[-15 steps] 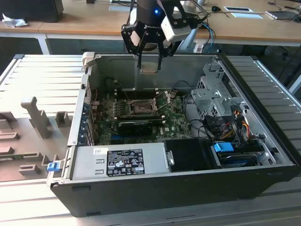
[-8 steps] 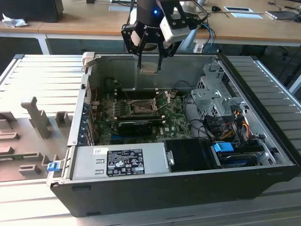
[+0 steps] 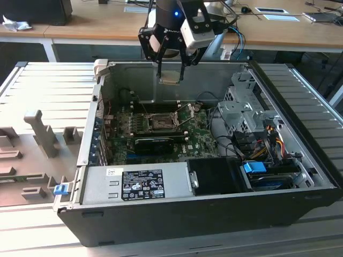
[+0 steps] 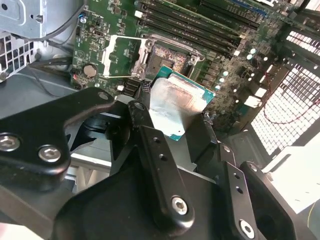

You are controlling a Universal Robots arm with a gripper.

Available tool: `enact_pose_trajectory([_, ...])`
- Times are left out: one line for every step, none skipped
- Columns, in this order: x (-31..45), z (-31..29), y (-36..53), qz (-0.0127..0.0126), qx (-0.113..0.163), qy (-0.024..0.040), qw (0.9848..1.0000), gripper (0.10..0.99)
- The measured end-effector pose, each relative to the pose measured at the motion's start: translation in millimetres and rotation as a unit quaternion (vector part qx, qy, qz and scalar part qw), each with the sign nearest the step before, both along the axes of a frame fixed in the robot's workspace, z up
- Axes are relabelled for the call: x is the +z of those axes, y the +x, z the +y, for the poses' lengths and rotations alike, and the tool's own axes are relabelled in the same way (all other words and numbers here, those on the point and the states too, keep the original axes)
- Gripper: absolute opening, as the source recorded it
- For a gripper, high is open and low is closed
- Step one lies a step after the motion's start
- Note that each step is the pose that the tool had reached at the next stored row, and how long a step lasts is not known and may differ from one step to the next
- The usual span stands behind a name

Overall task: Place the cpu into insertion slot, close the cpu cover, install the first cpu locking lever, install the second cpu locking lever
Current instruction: 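Place the cpu into insertion slot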

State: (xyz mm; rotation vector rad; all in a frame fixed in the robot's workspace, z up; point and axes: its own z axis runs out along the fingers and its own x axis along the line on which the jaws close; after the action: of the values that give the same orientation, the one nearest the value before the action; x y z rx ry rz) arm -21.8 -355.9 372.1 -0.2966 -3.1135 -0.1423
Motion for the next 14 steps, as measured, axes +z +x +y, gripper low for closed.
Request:
enact_pose_trajectory([0.0, 0.0, 0.0, 0.0, -0.002, 0.0, 1.0, 0.525])
enact_pose_trajectory([0.0, 0.0, 0.0, 0.0, -0.005, 0.0, 1.0, 0.525])
enact_pose_trajectory([0.0, 0.0, 0.0, 0.0, -0.006, 0.0, 1.0, 0.525])
enact_pose_trajectory([0.0, 0.0, 0.0, 0.0, -0.008, 0.0, 1.0, 0.525])
enact_pose_trajectory([0.0, 0.0, 0.0, 0.0, -0.011, 0.0, 0.9999, 0.525])
enact_pose_trajectory([0.0, 0.0, 0.0, 0.0, -0.015, 0.0, 0.9999, 0.525])
enact_pose_trajectory([0.0, 0.0, 0.0, 0.0, -0.017, 0.0, 0.9998, 0.525])
enact_pose_trajectory([0.0, 0.0, 0.0, 0.0, -0.019, 0.0, 0.9998, 0.525])
enact_pose_trajectory([0.0, 0.0, 0.0, 0.0, -0.021, 0.0, 0.9998, 0.525])
enact_pose_trajectory([0.0, 0.0, 0.0, 0.0, -0.024, 0.0, 0.9997, 0.525])
enact_pose_trajectory([0.0, 0.0, 0.0, 0.0, -0.027, 0.0, 0.9996, 0.525])
enact_pose_trajectory([0.0, 0.0, 0.0, 0.0, -0.029, 0.0, 0.9996, 0.525])
enact_pose_trajectory([-0.1, 0.0, 0.0, 0.0, -0.03, 0.0, 0.9995, 0.525])
enact_pose_trajectory([-0.1, 0.0, 0.0, 0.0, -0.034, 0.0, 0.9994, 0.525])
